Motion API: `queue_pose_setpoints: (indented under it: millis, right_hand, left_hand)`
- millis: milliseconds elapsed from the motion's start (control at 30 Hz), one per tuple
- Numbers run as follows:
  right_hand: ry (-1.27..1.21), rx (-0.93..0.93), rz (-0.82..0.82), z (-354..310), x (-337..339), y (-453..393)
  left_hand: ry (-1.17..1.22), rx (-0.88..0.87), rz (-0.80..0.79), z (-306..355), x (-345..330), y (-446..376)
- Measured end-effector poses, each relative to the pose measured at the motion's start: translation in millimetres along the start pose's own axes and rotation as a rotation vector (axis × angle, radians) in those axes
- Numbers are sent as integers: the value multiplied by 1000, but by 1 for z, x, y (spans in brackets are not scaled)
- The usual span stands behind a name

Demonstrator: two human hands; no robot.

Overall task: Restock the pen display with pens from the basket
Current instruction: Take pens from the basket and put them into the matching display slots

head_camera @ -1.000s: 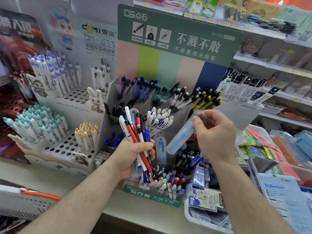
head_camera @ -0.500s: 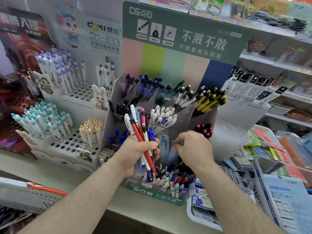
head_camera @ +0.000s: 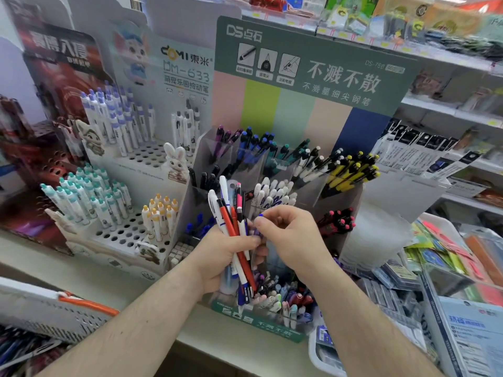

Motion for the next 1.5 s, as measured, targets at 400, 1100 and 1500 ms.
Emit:
queue_pose_setpoints:
  millis: [400, 1100, 1500]
  right_hand:
    - [-417, 8, 519, -2, 32, -4]
    - [286, 457, 242, -9, -80, -37]
    - [936, 34, -66, 27, -141, -80]
  left_hand:
    - [148, 27, 201, 0, 55, 6]
    - [526, 18, 165, 5, 122, 30]
    - [211, 19, 220, 8, 134, 46]
Point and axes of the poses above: each hand's wrist, its own y-axis away from the middle knuckle, its own x-axis out of the back of the hand, z = x × y, the point moved 5 cm from there along -y, towards the middle knuckle, and after that the axes turned 11 degrees about -y, right-handed, at the moved point
